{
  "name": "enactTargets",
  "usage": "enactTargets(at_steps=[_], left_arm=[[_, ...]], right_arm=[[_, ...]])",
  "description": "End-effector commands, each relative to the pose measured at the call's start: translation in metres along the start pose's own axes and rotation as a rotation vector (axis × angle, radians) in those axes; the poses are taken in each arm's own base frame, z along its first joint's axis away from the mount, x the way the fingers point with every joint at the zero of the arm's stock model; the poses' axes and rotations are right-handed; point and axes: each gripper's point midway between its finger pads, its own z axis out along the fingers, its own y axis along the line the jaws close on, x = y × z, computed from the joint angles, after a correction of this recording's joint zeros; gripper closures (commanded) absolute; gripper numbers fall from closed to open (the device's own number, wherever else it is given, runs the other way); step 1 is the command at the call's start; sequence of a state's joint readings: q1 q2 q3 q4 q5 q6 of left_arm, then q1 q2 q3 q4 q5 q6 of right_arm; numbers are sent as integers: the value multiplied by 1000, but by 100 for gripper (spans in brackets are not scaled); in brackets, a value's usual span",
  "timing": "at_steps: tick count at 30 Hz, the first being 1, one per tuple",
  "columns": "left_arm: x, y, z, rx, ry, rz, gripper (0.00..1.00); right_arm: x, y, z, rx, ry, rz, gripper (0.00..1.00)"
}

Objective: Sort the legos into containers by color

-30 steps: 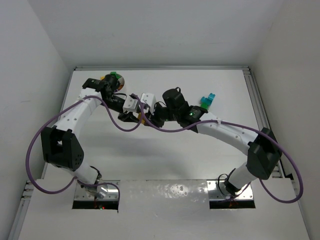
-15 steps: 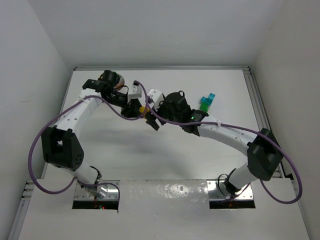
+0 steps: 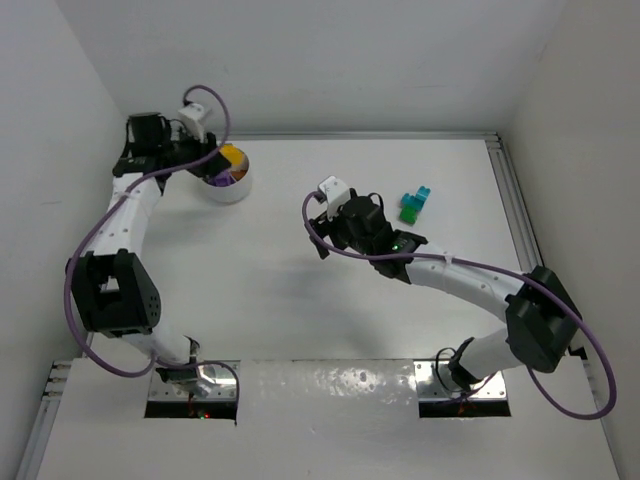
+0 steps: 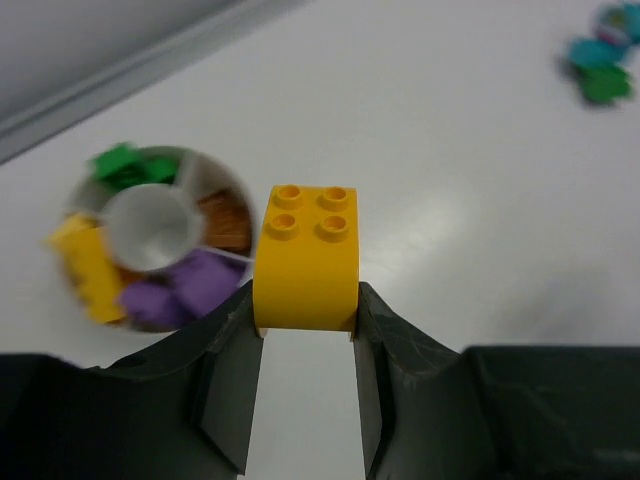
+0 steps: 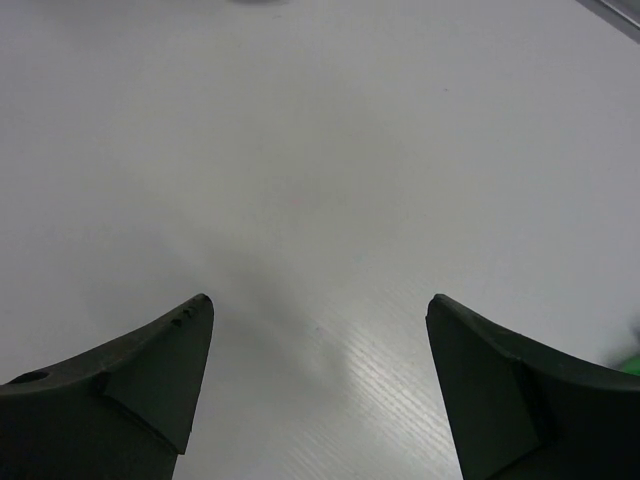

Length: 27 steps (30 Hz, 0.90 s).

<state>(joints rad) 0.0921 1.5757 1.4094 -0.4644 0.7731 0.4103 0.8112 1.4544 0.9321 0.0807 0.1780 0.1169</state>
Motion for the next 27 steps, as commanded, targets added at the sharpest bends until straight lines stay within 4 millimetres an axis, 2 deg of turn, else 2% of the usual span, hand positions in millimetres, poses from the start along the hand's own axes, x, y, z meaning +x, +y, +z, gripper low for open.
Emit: enactTargets(at_steps=[1, 2, 3, 5, 6, 8, 9, 10, 12, 13, 15, 16, 20, 21, 27], left_arm=[[-51, 102, -36, -410, -175, -101, 100], [-48, 117, -41, -467, -175, -108, 100], [-43, 140, -54, -578, -168, -123, 100], [-35, 167, -57, -658, -158, -138, 100], [-26, 186, -56, -701, -130, -140, 100], [-14, 207, -54, -754, -89, -147, 100], [-18, 215, -54, -768, -89, -134, 100], [0, 227, -43, -772, -53, -156, 100], [3, 238, -34, -765, -48, -153, 100], [19, 246, -22, -759, -23, -177, 100], [25, 255, -14, -765, -22, -197, 100], [38, 261, -5, -760, -5, -214, 100], [52, 265, 15, -709, 0, -237, 100], [62, 267, 20, -704, 14, -254, 100], [93, 266, 32, -685, 66, -286, 100]], right_arm=[[-19, -8, -5, 39, -75, 62, 16], [-16, -6, -5, 34, -68, 69, 16], [-15, -6, -5, 33, -63, 73, 16], [-13, -4, -5, 28, -57, 80, 16], [-13, -4, -6, 28, -57, 81, 16], [-13, -4, -5, 26, -54, 84, 17], [-13, -4, -5, 26, -53, 84, 17], [-12, -4, -5, 26, -45, 83, 17], [-12, -3, -4, 25, -38, 83, 17], [-10, -4, -4, 27, -26, 82, 17], [-10, -3, -4, 25, -18, 83, 17], [-10, -4, -4, 25, -12, 84, 17], [-5, -4, -5, 30, 15, 85, 18], [-5, -4, -5, 30, 18, 86, 18], [-6, -4, -3, 30, 24, 92, 18]])
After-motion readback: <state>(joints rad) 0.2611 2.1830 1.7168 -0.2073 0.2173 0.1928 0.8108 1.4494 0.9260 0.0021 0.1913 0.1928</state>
